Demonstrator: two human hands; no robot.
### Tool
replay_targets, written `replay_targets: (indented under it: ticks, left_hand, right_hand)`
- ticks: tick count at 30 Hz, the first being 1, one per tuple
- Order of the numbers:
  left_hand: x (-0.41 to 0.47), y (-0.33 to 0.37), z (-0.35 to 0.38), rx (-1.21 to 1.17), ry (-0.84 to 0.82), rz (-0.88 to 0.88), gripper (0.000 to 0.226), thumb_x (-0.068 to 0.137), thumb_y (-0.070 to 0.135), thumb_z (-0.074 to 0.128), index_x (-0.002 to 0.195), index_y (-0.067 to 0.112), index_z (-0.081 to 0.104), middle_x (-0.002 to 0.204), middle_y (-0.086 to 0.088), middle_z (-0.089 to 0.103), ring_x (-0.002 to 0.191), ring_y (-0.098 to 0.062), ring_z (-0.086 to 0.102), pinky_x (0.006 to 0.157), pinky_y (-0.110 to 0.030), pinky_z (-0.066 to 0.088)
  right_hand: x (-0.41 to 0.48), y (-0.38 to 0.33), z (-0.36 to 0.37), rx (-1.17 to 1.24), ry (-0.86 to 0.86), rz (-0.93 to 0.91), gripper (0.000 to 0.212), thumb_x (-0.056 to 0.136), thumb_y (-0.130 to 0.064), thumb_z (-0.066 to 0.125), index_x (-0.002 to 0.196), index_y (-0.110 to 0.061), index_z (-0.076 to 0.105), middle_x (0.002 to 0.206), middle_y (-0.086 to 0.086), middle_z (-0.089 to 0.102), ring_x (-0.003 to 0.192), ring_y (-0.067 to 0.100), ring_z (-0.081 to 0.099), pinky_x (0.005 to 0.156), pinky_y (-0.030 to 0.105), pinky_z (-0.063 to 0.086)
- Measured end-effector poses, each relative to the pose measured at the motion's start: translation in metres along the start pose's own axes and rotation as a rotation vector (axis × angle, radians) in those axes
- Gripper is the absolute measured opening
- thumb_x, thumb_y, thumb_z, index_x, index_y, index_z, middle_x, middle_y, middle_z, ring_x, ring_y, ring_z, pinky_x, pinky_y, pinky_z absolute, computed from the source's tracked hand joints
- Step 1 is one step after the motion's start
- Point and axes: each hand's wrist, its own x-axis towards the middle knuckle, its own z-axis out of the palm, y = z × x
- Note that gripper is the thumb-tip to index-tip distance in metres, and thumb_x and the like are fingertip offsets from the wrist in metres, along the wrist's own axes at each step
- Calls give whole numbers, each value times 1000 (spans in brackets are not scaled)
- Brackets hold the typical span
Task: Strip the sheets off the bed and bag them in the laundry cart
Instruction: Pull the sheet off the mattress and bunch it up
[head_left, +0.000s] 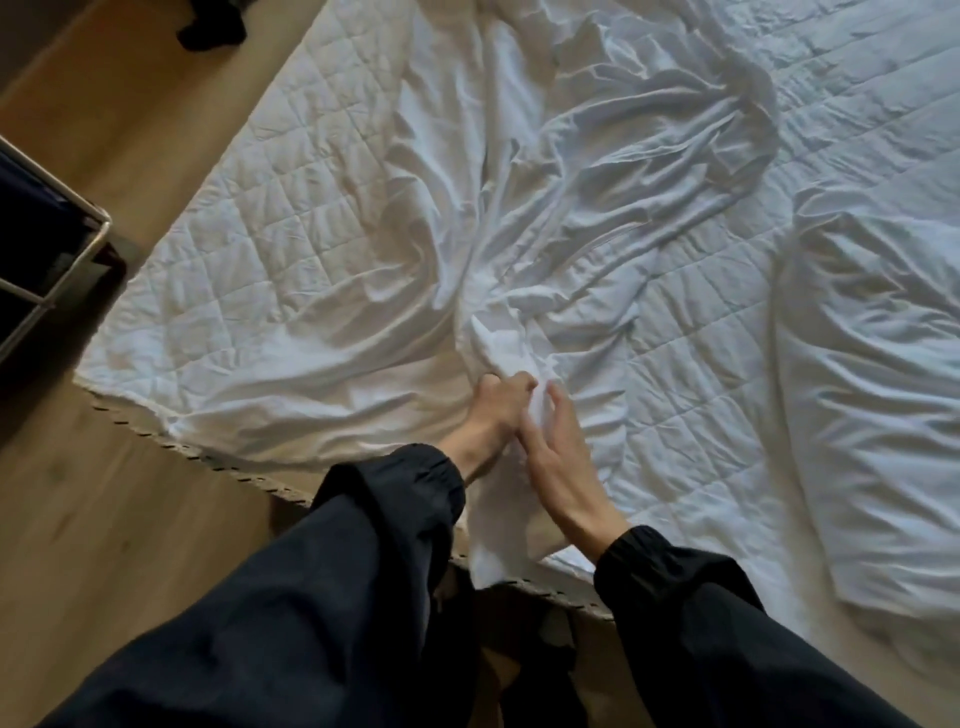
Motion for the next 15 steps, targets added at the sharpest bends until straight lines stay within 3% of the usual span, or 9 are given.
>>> replay_targets:
  ticks: [3,5,7,9,11,13,15]
  left_hand:
    - [-1,6,-13,112,40,45,9,82,-3,52,89,-4,57,69,-7,54,56,-15,50,39,-15,38]
    - [3,6,-29,141,84,74,34,74,-5,54,108,-10,56,83,-15,65,64,-20,60,42,-15,41]
    - [5,4,-43,140,138,80,31,71,-4,58,102,-10,61,94,-21,69,75,-26,68,51,-21,47]
    - [5,4,-56,78,142,25,8,78,1,66,85,-1,64,84,-14,69,71,-22,67,57,-25,50]
    - [5,7,-70,-44,81,-6,11,84,14,68,80,5,64,75,-9,66,68,-19,63,60,-26,50]
    - [8,10,-92,-106,46,45,18,87,20,64,72,9,63,67,-6,62,65,-20,59,58,-26,47]
    - [15,7,-122,-122,67,132,24,87,16,58,65,11,62,65,-10,60,65,-22,58,59,-27,46]
  right_hand:
    - [-11,10,3,-473,-102,-169,99,78,-64,52,151,-14,7,156,10,12,143,24,17,117,36,21]
    - [-16,13,19,-749,-176,-207,113,77,-68,54,149,-16,-17,157,15,-18,146,31,-10,117,47,6]
    - [-18,8,43,-820,-184,-216,117,81,-61,59,143,-14,-29,154,18,-27,144,34,-22,114,50,1]
    - [-12,3,62,-791,-76,-237,105,84,-42,64,148,-5,-11,156,24,2,145,39,8,114,50,23]
    - [0,0,74,-644,30,-260,71,88,-29,53,147,-5,22,142,19,40,124,33,47,97,46,47]
    - [10,-8,79,-445,-25,-245,46,91,-34,37,134,-22,46,124,6,58,105,24,58,84,44,51]
    - [19,-14,89,-346,-120,-219,30,93,-35,40,113,-26,61,110,0,67,97,20,61,79,39,51]
